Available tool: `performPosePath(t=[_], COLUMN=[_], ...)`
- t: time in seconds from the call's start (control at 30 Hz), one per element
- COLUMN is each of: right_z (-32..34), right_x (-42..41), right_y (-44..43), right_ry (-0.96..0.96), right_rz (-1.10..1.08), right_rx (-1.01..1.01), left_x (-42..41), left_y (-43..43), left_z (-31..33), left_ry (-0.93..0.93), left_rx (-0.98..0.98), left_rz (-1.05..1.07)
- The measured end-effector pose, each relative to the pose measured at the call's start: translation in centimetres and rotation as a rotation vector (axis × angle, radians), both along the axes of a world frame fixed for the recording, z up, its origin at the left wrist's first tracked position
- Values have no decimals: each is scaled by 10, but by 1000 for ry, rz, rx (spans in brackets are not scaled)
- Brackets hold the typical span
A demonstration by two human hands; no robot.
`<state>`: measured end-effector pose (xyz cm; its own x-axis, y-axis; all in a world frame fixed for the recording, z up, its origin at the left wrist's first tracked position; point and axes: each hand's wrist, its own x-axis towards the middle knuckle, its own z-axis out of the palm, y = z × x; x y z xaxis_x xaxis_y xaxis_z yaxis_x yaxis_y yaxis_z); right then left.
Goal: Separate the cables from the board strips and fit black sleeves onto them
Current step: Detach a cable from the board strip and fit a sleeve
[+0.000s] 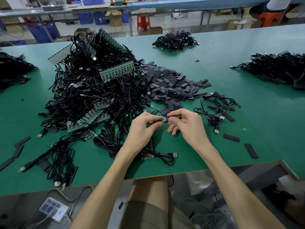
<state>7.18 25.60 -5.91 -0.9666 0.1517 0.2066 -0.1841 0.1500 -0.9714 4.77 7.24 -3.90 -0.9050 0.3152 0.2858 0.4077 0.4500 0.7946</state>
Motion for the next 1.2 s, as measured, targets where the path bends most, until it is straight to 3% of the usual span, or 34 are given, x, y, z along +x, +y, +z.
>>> performPosePath(t=[0.1,0.43,1.2], right_z=[-2,3,3], right_x=[0,2,1], right_y=[1,3,1], right_ry=[18,-36,-64], right_rz=[-10,157,143], right_rx=[23,-175,-94], left_x=[0,-3,-4], left_y=[1,-1,-2], left_z=[0,-6,-9], left_ry=[-22,-11,-154], left_rx=[12,58,247], left_rz=[-20,-36,-102])
